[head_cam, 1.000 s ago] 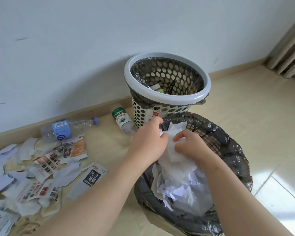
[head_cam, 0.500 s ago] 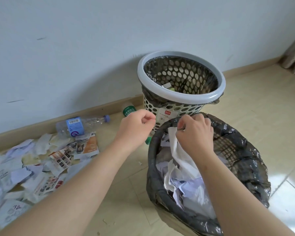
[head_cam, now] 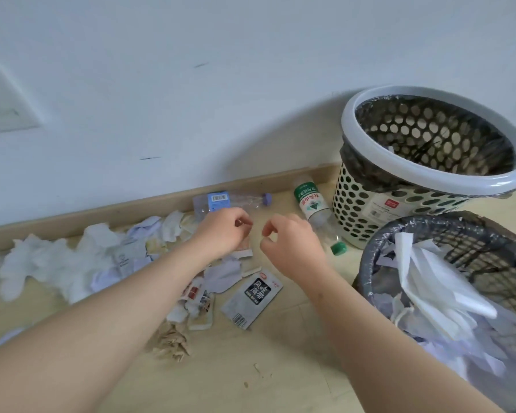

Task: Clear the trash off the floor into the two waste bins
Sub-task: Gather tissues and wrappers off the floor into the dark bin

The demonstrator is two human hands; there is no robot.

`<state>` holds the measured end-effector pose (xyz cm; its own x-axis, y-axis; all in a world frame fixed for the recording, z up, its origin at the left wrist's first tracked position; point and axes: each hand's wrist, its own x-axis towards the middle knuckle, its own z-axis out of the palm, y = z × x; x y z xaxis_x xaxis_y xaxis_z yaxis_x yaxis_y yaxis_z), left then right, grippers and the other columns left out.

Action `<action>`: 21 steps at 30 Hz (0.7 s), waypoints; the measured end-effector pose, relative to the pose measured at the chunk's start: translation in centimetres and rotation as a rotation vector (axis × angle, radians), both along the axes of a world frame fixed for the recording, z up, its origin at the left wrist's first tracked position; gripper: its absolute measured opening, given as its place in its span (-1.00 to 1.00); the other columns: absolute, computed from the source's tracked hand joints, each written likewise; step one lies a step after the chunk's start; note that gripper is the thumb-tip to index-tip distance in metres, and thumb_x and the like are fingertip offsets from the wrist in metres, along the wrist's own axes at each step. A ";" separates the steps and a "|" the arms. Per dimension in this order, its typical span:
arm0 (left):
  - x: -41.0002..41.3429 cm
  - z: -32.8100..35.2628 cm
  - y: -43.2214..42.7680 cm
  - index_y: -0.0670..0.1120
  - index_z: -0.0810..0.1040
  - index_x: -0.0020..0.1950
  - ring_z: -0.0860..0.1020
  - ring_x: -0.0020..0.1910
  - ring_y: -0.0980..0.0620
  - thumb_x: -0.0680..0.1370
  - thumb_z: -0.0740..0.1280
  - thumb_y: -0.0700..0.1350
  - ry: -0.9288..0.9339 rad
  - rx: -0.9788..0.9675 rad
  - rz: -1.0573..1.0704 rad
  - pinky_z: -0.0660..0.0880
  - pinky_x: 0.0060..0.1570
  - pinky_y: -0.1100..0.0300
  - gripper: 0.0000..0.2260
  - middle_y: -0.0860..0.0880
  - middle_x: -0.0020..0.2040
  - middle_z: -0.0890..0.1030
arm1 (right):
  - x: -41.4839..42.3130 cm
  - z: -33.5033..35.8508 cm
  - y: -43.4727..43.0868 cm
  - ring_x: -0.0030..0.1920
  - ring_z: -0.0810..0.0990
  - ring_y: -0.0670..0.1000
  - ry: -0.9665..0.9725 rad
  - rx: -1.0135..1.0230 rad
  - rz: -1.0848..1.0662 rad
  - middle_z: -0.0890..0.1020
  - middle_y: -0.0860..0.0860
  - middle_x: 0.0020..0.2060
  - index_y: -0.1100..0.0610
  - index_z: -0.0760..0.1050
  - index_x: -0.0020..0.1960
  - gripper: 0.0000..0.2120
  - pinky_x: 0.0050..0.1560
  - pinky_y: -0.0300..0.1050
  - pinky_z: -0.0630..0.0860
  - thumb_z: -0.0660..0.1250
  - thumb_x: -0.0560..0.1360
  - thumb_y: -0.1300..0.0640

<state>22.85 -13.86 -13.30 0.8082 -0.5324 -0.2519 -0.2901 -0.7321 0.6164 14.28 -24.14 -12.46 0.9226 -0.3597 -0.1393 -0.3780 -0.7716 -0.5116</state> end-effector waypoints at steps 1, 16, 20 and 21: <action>0.4 -0.5 0.9 0.00 0.55 0.10 0.53 -0.09 0.06 0.58 0.21 -0.10 0.004 0.032 0.003 0.42 -0.12 0.22 -0.84 0.03 0.05 0.60 | 0.4 -0.6 0.6 0.14 0.40 0.12 0.049 0.043 0.015 0.48 0.07 0.05 0.09 0.48 0.05 -0.84 0.03 -0.08 0.34 0.18 0.52 0.11; 2.6 -7.6 13.4 0.01 0.50 0.23 0.38 0.29 0.00 0.58 0.17 -0.10 -0.218 0.309 -0.117 0.33 0.27 0.05 -0.75 0.05 0.28 0.49 | 2.2 -8.8 6.4 0.09 0.51 0.08 0.388 0.000 0.184 0.50 0.05 0.16 0.07 0.44 0.20 -0.74 -0.05 -0.14 0.41 0.13 0.54 0.12; 3.2 -10.0 17.7 -0.05 0.61 0.02 0.47 0.23 -0.14 0.38 0.34 -0.19 -0.583 0.252 0.010 0.42 0.13 -0.26 -0.77 -0.08 0.12 0.59 | 3.3 -10.0 9.4 0.07 0.52 0.09 0.336 0.092 0.127 0.49 0.07 0.17 0.08 0.39 0.27 -0.70 0.02 -0.05 0.51 0.16 0.55 0.13; 3.3 -10.5 18.5 -0.05 0.61 0.03 0.48 0.25 -0.21 0.34 0.41 -0.20 -0.598 0.293 0.092 0.39 0.11 -0.30 -0.73 -0.12 0.16 0.58 | 3.5 -10.2 10.2 0.07 0.52 0.09 0.325 0.118 0.121 0.48 0.07 0.18 0.09 0.39 0.28 -0.70 0.02 -0.03 0.51 0.16 0.55 0.13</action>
